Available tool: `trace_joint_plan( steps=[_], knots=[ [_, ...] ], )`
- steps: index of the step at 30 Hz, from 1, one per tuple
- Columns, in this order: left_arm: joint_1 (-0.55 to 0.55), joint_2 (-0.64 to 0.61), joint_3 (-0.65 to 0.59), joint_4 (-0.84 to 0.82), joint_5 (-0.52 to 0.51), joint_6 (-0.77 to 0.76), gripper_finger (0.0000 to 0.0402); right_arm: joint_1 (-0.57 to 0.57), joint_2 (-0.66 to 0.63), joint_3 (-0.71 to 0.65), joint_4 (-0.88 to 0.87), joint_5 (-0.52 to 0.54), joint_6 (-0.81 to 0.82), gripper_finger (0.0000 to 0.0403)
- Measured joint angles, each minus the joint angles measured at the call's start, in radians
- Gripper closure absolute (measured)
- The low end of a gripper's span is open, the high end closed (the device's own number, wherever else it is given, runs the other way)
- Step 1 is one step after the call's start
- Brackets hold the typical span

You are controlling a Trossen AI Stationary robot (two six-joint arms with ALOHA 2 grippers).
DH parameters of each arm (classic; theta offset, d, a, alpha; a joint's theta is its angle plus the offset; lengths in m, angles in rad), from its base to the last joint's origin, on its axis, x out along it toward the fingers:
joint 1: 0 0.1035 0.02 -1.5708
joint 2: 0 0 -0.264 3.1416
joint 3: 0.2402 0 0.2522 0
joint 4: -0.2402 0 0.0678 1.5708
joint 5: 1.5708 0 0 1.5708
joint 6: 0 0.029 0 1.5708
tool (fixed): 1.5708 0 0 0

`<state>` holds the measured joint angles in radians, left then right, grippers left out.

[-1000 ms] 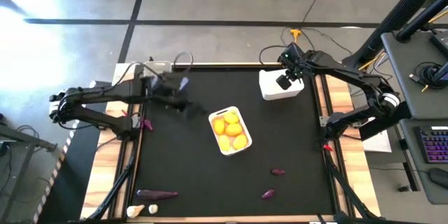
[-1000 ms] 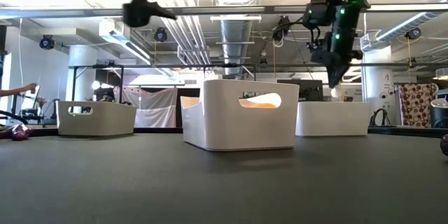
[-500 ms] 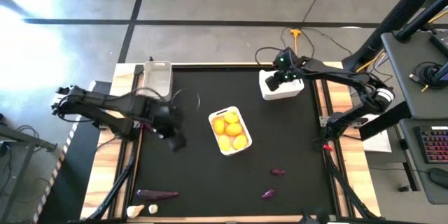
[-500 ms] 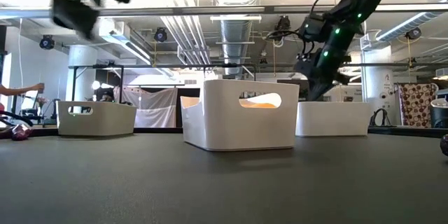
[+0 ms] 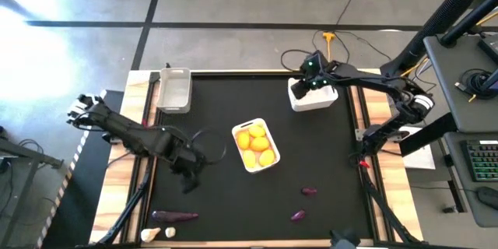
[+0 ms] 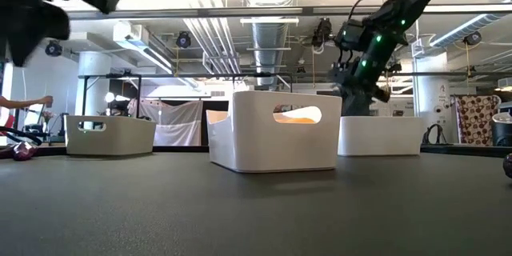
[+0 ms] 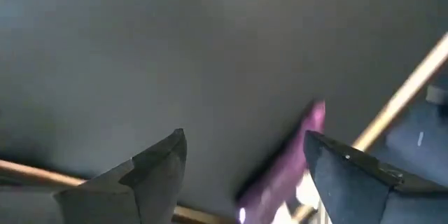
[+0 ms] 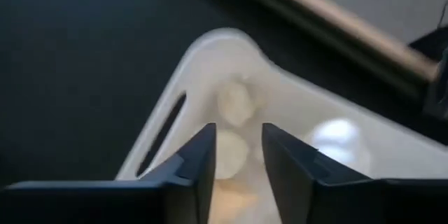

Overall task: Sort produce into baskets
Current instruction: Put the garlic into the top white bin

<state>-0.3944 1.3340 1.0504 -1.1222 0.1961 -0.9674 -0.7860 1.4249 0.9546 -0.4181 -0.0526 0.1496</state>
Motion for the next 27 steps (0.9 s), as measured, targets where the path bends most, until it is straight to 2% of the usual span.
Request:
trace_joint_plan(
  steps=[4, 7, 16, 23, 27],
  knots=[
    [-0.046, 0.041, 0.0, -0.033, 0.159, 0.032, 0.0132, 0.008, -0.06, 0.032, -0.025, 0.0, -0.027, 0.0255],
    [-0.09, 0.052, 0.0, -0.065, 0.252, -0.003, 0.0132, 0.024, -0.122, 0.041, -0.024, 0.0, -0.031, 0.0241],
    [-0.207, 0.134, 0.0, -0.043, 0.496, -0.157, 0.0132, 0.086, -0.289, 0.041, -0.018, 0.009, -0.025, 0.0234],
    [-0.294, 0.284, 0.0, 0.139, 0.644, -0.199, 0.0132, 0.101, -0.343, 0.041, -0.023, 0.028, -0.018, 0.0234],
    [-0.368, 0.381, 0.0, 0.191, 0.722, -0.218, 0.0132, 0.101, -0.347, 0.04, -0.023, 0.03, -0.033, 0.0234]
  ],
)
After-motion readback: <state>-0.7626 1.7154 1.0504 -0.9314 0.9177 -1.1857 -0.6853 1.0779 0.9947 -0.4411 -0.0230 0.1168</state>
